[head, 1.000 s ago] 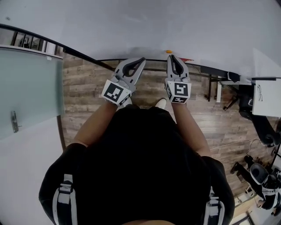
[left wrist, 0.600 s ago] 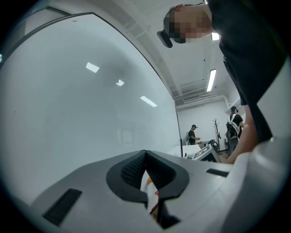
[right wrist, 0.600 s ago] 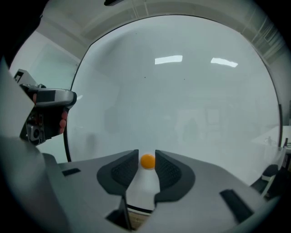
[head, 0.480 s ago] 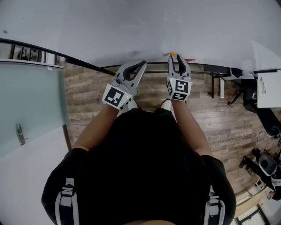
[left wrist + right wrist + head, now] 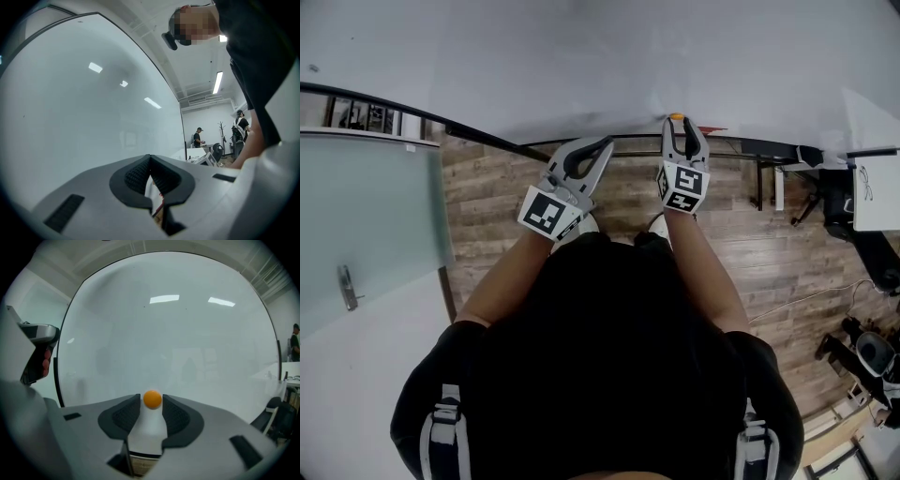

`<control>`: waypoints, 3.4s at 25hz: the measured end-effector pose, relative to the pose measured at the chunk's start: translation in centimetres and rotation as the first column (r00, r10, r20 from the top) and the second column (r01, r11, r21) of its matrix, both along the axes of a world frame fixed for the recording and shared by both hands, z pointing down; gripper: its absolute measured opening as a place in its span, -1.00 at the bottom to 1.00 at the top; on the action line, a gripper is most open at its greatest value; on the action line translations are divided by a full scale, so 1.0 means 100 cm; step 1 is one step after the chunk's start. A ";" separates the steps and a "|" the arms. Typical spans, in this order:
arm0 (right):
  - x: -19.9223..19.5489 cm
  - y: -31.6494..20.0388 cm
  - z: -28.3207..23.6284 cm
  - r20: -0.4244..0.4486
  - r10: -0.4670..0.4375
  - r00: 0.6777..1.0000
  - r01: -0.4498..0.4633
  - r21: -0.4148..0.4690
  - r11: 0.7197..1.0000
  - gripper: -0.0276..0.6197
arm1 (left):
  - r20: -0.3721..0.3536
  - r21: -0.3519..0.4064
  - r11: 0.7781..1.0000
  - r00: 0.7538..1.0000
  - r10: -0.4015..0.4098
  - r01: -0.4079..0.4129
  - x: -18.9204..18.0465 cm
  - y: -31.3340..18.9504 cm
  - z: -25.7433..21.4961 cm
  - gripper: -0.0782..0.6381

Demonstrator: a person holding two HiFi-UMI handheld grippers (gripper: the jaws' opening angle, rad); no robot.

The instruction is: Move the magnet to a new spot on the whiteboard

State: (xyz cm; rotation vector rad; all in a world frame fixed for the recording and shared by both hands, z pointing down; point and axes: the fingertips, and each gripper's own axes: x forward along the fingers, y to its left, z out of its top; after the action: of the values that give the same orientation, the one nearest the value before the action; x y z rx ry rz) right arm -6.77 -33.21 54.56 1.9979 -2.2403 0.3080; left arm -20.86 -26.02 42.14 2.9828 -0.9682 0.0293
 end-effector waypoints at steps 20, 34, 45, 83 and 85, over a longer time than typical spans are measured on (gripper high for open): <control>0.000 -0.007 0.004 0.014 0.018 1.000 -0.018 -0.007 1.000 -0.55 | 0.005 0.003 1.000 1.000 -0.031 0.031 -0.023 0.000 0.002 -0.77; -0.021 0.025 -0.045 -0.001 -0.192 0.981 0.192 0.063 0.979 -0.55 | 0.022 -0.031 0.998 0.999 -0.049 0.049 -0.022 -0.008 0.002 -0.77; -0.059 0.062 -0.121 -0.023 -0.430 0.902 0.428 0.157 0.890 -0.55 | 0.034 -0.006 0.999 0.998 -0.050 0.050 -0.038 -0.005 -0.024 -0.77; -0.090 0.074 -0.193 -0.025 -0.572 0.820 0.559 0.251 0.790 -0.55 | 0.008 0.059 0.998 0.999 -0.034 0.033 -0.043 0.003 -0.075 -0.77; -0.090 0.074 -0.194 -0.025 -0.572 0.820 0.558 0.254 0.790 -0.55 | 0.010 0.057 0.998 0.999 -0.036 0.035 -0.043 0.003 -0.074 -0.77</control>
State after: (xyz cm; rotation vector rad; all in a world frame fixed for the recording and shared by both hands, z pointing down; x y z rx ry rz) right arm -15.76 -25.83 35.13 1.2951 -2.8924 0.0058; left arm -25.17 -25.74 34.75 3.0185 -1.0399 0.0180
